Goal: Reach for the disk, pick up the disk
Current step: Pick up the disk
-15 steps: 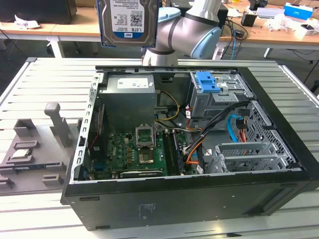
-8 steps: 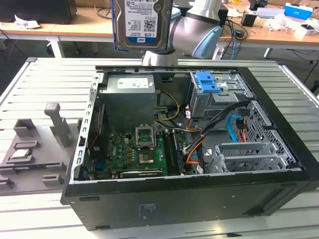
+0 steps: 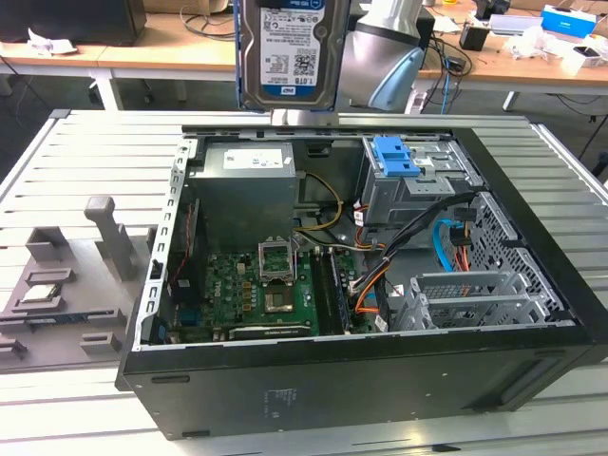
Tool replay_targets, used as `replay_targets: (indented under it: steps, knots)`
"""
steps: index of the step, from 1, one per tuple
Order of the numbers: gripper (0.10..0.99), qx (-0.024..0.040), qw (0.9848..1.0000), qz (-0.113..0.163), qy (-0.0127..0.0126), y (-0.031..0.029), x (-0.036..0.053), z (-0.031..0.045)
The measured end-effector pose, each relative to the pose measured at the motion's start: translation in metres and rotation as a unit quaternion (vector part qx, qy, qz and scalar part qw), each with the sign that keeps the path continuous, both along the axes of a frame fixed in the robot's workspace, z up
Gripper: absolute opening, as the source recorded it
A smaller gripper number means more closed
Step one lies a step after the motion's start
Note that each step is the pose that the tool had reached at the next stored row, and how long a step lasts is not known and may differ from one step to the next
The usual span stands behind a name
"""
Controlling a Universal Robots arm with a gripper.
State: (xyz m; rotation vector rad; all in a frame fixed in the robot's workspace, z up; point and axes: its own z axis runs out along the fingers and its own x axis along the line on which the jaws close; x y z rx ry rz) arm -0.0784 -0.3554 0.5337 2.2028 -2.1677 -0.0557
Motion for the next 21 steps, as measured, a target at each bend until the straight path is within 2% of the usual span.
replay_targets:
  steps: [12,15,17,21]
  knots:
    - [0.369,0.0000,1.0000,0.000,0.0001,0.0000,0.0199,-0.0164]
    - [0.369,0.0000,1.0000,0.000,0.0002,0.0000,0.0278,-0.0248]
    - [0.369,0.0000,1.0000,0.000,0.0002,0.0000,0.0283,-0.0258]
    - [0.369,-0.0001,1.0000,0.000,0.0002,-0.0070,0.0284,-0.0260]
